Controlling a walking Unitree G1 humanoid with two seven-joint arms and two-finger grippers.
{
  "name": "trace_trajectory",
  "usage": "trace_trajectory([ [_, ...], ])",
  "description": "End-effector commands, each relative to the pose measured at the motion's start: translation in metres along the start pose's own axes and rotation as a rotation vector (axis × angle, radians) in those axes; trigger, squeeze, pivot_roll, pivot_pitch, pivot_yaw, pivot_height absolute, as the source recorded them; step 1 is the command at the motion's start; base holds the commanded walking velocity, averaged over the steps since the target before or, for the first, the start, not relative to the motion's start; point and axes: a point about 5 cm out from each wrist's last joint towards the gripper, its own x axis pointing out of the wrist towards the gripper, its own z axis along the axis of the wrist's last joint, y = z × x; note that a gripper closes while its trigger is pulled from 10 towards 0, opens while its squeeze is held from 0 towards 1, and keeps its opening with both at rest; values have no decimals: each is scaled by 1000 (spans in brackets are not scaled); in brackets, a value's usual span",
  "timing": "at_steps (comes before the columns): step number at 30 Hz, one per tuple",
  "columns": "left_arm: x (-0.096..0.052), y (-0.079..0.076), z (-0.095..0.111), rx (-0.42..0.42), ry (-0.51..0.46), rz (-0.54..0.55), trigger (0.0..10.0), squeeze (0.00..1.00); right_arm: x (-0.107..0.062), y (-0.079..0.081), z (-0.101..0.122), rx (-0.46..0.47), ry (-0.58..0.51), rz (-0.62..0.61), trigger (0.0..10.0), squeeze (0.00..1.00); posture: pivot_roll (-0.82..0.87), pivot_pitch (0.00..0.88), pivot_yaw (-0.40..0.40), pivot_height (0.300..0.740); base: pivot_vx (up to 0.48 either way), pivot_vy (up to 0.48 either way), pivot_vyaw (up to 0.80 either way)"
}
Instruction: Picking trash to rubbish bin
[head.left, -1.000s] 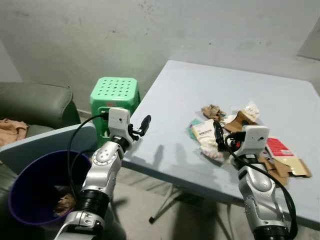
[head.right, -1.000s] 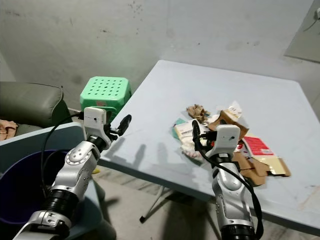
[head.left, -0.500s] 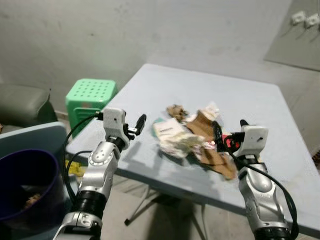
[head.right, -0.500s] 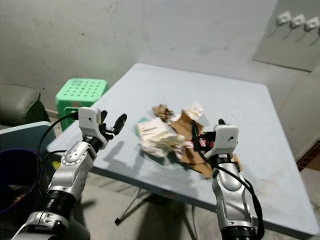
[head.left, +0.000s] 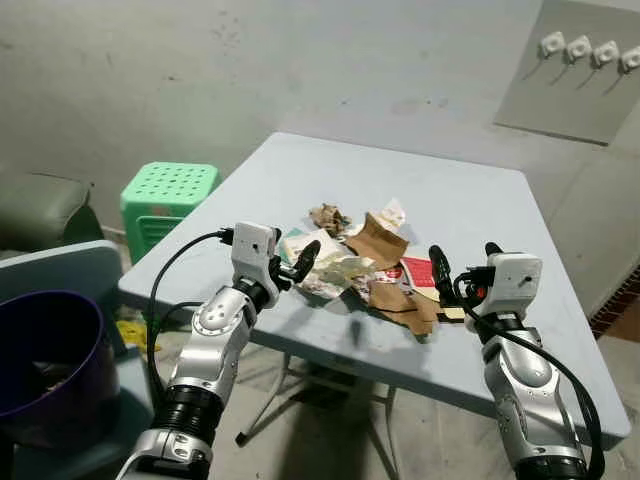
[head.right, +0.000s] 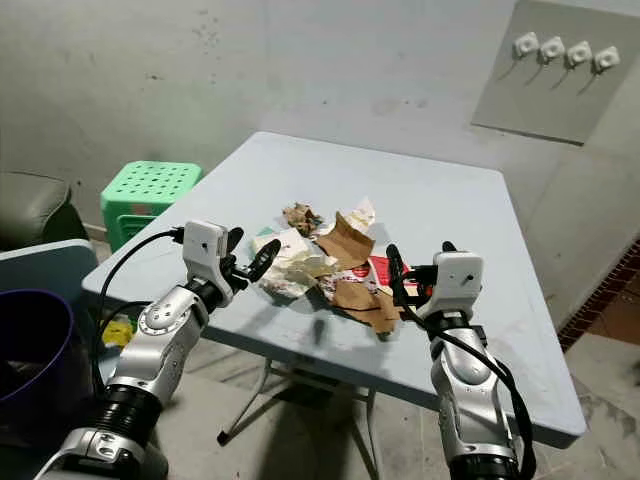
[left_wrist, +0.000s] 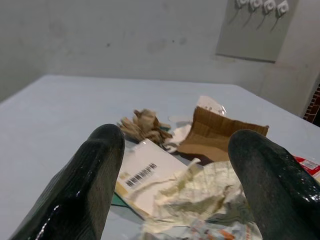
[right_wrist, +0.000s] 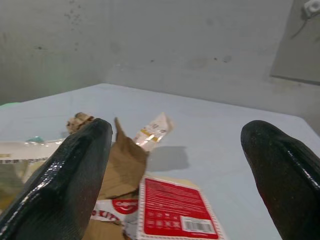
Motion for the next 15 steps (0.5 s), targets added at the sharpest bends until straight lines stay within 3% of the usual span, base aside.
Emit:
trace_trajectory([
  [1, 1, -7, 3, 37, -1, -69, 10000, 0, 4, 2, 9, -2, -24, 18, 10000, 0, -37, 0, -53, 740, 0, 0, 0],
  [15, 2, -15, 4, 126, 40, -311, 10000, 0, -2, 21, 12, 27, -22, 174, 10000, 0, -56, 0, -45, 740, 0, 0, 0],
])
